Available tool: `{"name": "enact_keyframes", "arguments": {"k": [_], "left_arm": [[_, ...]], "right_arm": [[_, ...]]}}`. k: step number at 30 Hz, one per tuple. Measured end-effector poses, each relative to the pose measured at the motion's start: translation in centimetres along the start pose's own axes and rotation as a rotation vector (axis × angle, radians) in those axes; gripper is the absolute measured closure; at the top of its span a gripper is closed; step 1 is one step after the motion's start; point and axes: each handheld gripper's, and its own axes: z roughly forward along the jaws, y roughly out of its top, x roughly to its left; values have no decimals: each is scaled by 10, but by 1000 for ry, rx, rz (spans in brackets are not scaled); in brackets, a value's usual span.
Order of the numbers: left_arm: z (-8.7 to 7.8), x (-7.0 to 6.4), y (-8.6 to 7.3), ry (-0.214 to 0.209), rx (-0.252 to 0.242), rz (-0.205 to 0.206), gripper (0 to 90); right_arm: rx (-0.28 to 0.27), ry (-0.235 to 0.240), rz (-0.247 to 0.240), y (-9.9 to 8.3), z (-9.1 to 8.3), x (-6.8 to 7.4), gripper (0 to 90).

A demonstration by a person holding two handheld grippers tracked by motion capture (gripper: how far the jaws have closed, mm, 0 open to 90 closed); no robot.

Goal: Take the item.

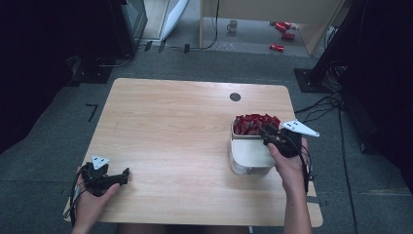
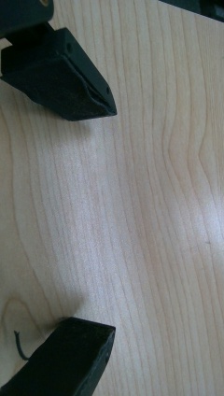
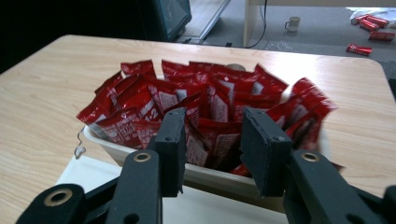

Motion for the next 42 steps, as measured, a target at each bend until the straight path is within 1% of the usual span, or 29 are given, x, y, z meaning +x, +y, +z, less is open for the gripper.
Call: {"name": "enact_keyframes", "arguments": {"k": [1, 2, 3, 5, 6, 7, 8, 9, 15, 19, 21, 26, 30, 31, 35, 37, 38, 42], "left_arm": [[0, 0, 0, 0, 0, 0, 0], [0, 0, 0, 0, 0, 0, 0], [0, 0, 0, 0, 0, 0, 0], [0, 0, 0, 0, 0, 0, 0], [0, 0, 0, 0, 1, 0, 0], [0, 0, 0, 0, 1, 0, 0], [0, 0, 0, 0, 1, 0, 0], [0, 0, 0, 0, 1, 0, 0], [0, 0, 0, 0, 0, 0, 0], [0, 0, 0, 1, -1, 0, 0], [0, 0, 0, 0, -1, 0, 0], [0, 0, 0, 0, 1, 0, 0], [0, 0, 0, 0, 2, 0, 0], [0, 0, 0, 0, 1, -1, 0], [0, 0, 0, 1, 0, 3, 0], [0, 0, 0, 1, -1, 0, 0], [0, 0, 0, 0, 1, 0, 0], [0, 0, 0, 1, 1, 2, 0]], "right_arm": [[4, 7, 1, 0, 1, 0, 654], [15, 28, 4, 0, 3, 0, 688], [22, 34, 6, -1, 5, 0, 712], [32, 26, 1, -2, 7, 0, 808], [27, 21, -4, -3, 7, 0, 830], [27, 21, -4, -3, 7, 0, 830], [12, 12, -17, -3, 4, 2, 875], [6, 10, -20, -2, 4, 2, 890], [-26, -1, -25, 4, -3, 5, 900], [-60, -5, -35, 14, -11, 10, 900], [-79, -8, -35, 19, -15, 12, 900], [-157, -8, -44, 38, -31, 18, 900], [-192, -13, -55, 50, -40, 25, 900], [-203, -14, -54, 51, -42, 27, 900], [-288, -18, -66, 56, -51, 35, 900], [-319, -20, -72, 57, -54, 39, 900], [-348, -21, -77, 58, -56, 43, 900], [-412, -9, -91, 60, -59, 51, 900]]}}
